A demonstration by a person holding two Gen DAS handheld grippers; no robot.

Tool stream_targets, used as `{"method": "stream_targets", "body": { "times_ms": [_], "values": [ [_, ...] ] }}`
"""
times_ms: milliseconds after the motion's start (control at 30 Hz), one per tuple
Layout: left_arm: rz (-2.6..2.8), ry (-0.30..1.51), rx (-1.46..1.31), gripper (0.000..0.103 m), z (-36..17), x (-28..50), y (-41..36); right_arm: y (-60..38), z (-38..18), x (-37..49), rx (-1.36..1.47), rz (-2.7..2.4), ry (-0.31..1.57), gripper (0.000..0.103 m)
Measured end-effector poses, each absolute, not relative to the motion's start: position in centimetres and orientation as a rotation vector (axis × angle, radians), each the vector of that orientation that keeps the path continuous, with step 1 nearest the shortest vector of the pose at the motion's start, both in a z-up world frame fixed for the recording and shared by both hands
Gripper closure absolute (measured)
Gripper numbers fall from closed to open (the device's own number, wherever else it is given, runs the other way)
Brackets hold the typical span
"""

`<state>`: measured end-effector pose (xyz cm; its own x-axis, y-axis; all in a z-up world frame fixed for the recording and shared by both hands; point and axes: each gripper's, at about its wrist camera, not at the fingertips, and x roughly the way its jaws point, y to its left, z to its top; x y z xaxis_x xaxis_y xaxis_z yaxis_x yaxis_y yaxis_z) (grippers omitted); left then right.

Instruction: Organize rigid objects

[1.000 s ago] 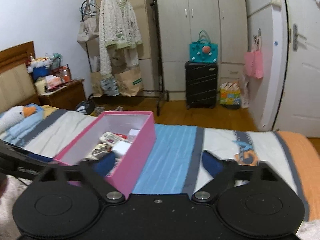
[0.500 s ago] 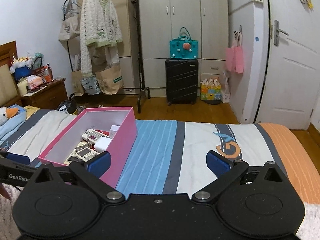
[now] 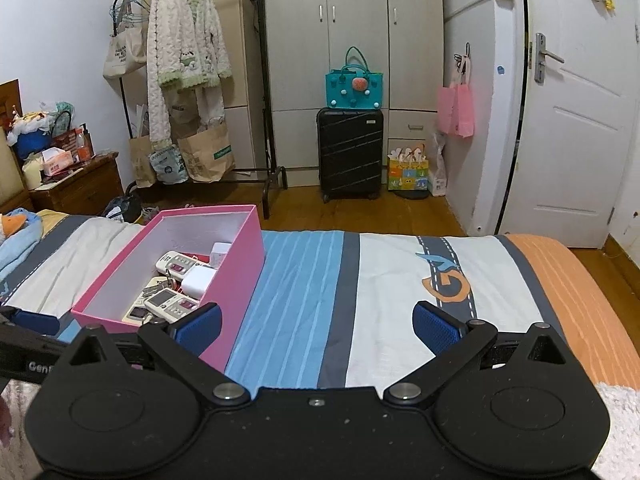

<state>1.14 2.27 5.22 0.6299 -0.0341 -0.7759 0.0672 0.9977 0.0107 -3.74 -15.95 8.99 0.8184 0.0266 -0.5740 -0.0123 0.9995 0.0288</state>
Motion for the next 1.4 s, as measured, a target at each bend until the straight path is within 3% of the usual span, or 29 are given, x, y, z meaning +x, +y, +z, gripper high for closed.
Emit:
{"method": "stream_targets", "body": {
  "times_ms": [667, 1400],
  "values": [
    [-0.018, 0.833, 0.068, 0.002, 3.6, -0.2, 2.7, -15.6, 6.5, -5.4, 0.059, 0.033, 0.489, 0.0],
    [-0.037, 0.792, 0.049, 0.002, 1.9, -0.6, 2.3, -14.4, 5.4, -5.3, 0.005, 0.017, 0.576, 0.0]
  ]
}}
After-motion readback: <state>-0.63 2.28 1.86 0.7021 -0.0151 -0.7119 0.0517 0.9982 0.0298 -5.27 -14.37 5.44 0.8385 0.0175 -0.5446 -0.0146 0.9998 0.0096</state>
